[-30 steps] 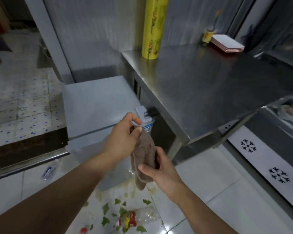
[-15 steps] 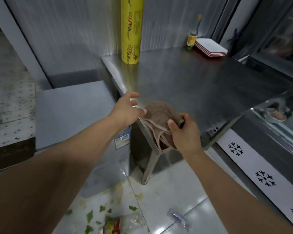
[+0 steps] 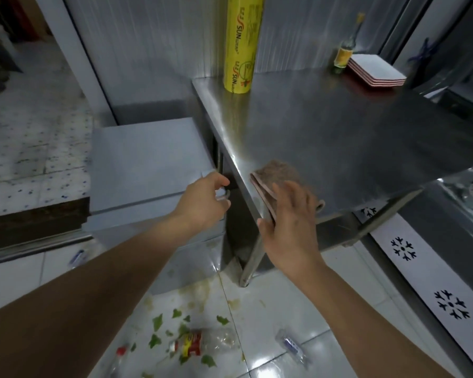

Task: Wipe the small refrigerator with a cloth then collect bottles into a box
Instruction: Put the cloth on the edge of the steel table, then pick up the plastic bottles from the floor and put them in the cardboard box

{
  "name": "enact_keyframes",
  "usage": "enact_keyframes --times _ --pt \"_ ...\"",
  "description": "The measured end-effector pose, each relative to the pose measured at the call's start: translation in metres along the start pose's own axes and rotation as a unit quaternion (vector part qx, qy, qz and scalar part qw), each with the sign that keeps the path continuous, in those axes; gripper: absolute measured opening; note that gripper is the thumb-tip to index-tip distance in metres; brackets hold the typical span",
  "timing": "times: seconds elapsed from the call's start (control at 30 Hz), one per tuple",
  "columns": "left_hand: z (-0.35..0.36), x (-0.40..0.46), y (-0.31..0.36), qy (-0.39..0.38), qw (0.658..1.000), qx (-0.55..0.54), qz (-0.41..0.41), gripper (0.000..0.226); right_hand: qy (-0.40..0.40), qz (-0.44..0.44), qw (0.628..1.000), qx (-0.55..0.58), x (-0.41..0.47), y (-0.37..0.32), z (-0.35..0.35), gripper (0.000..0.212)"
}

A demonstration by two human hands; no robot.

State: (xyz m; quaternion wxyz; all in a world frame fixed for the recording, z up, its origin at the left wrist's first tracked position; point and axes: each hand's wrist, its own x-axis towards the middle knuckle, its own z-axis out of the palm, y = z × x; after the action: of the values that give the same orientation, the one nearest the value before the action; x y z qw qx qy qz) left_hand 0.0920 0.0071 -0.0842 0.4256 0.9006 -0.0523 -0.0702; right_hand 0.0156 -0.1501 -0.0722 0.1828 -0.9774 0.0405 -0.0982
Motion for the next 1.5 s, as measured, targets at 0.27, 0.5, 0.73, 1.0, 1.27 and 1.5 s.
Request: enact_keyframes --times 0.27,0.5,0.73,1.0,1.27,1.5 --pt "-0.044 -0.062 -0.052 0.026 0.992 0.112 -0.059 0.042 -0.087 -0.129 0.988 0.004 -0.037 -0.05 0.03 0.064" --pt "-0.066 -0.116 -0.141 0.035 0.973 0.166 -0.154 0.041 -0.192 -0.195 0.961 -0.038 -0.078 -0.088 0.096 0.065" --pt "-0.076 -0.167 -0.243 0.002 0.954 0.175 -0.244 0.041 -0.292 -0.228 0.924 -0.095 -0.127 -0.12 0.174 0.075" --pt "-0.097 -0.228 -0.368 -0.084 0.938 0.172 -0.289 0.047 -0.375 -0.154 0.908 -0.104 -0.198 -0.17 0.264 0.061" --pt "-0.107 -0.256 -0.467 -0.144 0.918 0.199 -0.312 0.047 -0.418 -0.058 0.901 -0.104 -0.247 -0.206 0.353 0.059" --pt "-0.11 -0.254 -0.501 -0.165 0.906 0.193 -0.337 0.048 -0.441 -0.047 0.893 -0.073 -0.25 -0.222 0.396 0.06"
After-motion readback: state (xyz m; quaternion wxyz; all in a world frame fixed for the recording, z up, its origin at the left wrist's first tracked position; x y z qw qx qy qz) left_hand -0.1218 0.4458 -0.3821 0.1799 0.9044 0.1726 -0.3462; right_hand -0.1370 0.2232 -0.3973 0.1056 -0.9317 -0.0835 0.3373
